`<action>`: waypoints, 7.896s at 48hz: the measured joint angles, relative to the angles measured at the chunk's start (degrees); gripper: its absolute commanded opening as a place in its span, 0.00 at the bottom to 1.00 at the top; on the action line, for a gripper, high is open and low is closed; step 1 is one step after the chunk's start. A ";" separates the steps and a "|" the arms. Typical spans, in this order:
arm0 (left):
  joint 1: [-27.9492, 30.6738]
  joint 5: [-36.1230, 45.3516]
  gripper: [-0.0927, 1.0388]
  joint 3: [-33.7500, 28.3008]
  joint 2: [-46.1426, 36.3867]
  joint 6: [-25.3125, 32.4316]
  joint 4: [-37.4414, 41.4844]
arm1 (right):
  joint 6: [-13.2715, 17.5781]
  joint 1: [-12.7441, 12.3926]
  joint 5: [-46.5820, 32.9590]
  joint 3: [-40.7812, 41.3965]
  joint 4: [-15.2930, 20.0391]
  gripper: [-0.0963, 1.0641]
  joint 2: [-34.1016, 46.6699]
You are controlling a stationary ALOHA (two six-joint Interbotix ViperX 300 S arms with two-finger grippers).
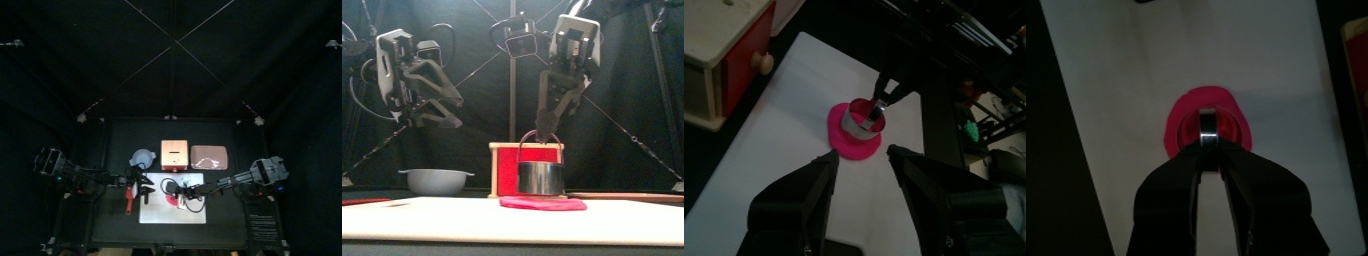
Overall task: Get the cutter from the drawer then cut the dough then place the extra dough in the bowl
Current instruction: Cut the dough
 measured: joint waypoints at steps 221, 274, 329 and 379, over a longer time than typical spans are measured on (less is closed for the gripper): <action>0.09 0.00 0.81 0.26 -0.09 -0.09 -0.18 | -0.09 -2.55 -4.57 4.04 6.94 0.56 1.41; 0.00 0.00 0.81 0.35 0.00 -0.09 -0.18 | 0.26 -2.90 -4.31 3.78 6.15 0.73 3.69; 0.00 0.00 0.81 0.53 0.00 -0.18 -1.05 | 0.00 -1.23 -3.87 3.69 3.25 0.74 -0.09; -1.58 2.02 0.81 -9.49 15.56 5.89 9.23 | 0.26 -0.70 -4.22 2.64 0.09 0.74 0.62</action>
